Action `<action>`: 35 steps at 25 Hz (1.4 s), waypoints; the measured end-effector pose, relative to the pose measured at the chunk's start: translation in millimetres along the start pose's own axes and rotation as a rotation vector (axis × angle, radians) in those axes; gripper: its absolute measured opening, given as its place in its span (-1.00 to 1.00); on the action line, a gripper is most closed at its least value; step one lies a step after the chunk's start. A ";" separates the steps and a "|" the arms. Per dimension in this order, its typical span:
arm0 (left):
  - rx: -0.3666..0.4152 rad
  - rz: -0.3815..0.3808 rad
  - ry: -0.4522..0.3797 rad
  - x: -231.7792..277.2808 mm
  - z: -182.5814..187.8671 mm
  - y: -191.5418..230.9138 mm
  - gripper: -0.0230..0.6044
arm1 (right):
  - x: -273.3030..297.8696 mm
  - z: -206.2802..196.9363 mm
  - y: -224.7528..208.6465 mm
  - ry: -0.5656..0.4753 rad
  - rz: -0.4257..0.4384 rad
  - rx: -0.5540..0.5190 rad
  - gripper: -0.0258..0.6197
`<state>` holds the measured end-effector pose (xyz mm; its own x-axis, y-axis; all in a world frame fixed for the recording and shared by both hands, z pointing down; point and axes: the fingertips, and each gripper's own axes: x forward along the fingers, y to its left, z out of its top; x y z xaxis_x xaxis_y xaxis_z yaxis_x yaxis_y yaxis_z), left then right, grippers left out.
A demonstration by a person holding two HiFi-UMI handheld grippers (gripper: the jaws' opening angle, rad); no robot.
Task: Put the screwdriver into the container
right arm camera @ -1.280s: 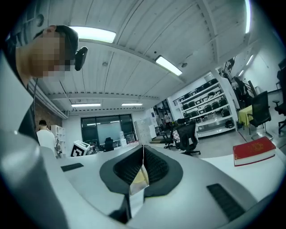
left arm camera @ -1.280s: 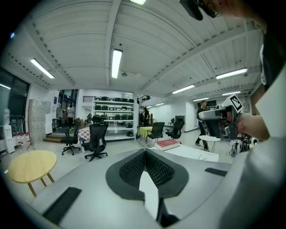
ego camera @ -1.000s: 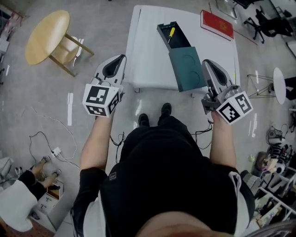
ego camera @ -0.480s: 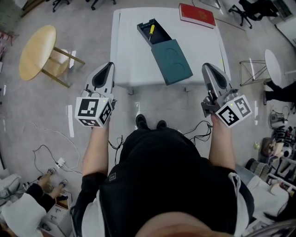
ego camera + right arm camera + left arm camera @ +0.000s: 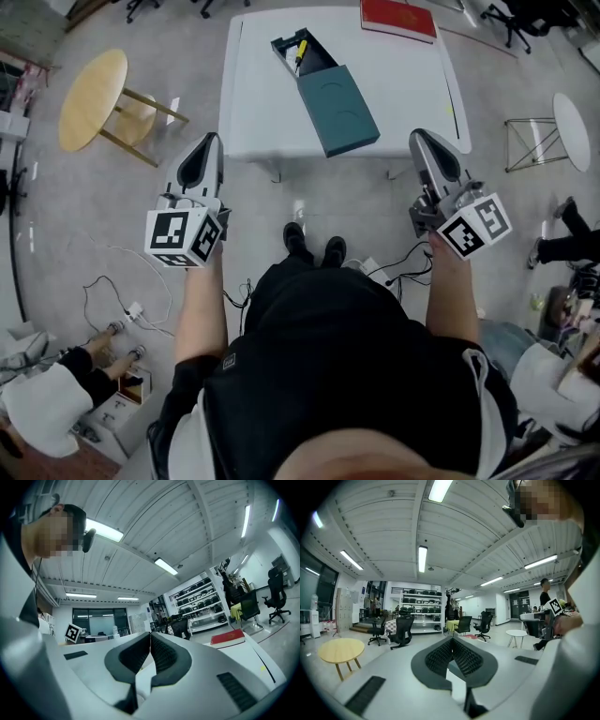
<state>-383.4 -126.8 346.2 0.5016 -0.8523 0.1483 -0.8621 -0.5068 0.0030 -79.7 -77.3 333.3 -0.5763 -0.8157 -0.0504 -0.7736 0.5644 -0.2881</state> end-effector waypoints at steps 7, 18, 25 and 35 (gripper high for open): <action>0.024 0.019 -0.003 -24.5 4.1 -18.5 -0.87 | -18.3 -7.2 12.1 -0.011 0.029 0.003 -0.83; 0.063 -0.028 -0.040 -52.6 15.1 23.8 -0.87 | -6.5 7.1 44.7 -0.067 -0.102 -0.068 -0.83; 0.036 -0.035 -0.051 -63.9 9.2 54.7 -0.87 | 14.6 5.4 79.7 -0.056 -0.095 -0.108 -0.83; 0.004 -0.036 -0.031 -53.9 -0.2 73.4 -0.87 | 20.8 -6.5 84.2 -0.017 -0.104 -0.147 -0.83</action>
<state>-473.7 -118.1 338.6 0.5347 -0.8369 0.1174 -0.8429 -0.5380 0.0038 -158.5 -45.9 314.2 -0.4874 -0.8721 -0.0437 -0.8598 0.4880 -0.1500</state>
